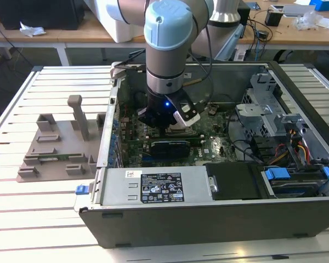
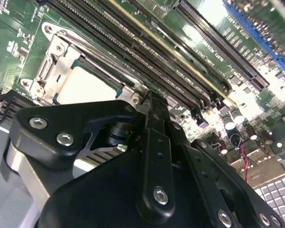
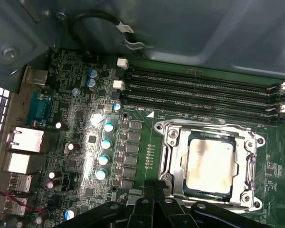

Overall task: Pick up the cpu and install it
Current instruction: 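Install the second cpu locking lever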

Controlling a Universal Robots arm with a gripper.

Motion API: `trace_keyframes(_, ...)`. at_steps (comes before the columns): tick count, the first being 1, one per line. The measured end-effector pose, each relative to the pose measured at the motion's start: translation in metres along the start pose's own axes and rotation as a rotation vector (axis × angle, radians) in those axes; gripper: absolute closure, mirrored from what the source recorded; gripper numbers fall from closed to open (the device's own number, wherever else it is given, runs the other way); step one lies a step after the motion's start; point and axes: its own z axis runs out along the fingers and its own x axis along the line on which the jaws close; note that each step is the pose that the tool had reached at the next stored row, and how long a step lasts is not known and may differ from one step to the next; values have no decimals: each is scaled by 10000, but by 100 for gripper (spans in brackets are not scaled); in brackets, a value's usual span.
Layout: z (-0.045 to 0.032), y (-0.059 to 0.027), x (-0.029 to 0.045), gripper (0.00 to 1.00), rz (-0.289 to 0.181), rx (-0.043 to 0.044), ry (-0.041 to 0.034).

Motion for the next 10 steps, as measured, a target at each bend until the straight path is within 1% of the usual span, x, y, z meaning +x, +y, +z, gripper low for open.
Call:
trace_keyframes(2,-7,0,0,89,1,4,0)
trace_keyframes(3,-49,7,0,89,0,6,0)
trace_keyframes(5,-88,16,-11,89,-3,15,0)
trace_keyframes(6,-95,25,-27,89,-1,24,0)
trace_keyframes(10,-84,109,-130,89,2,140,17)
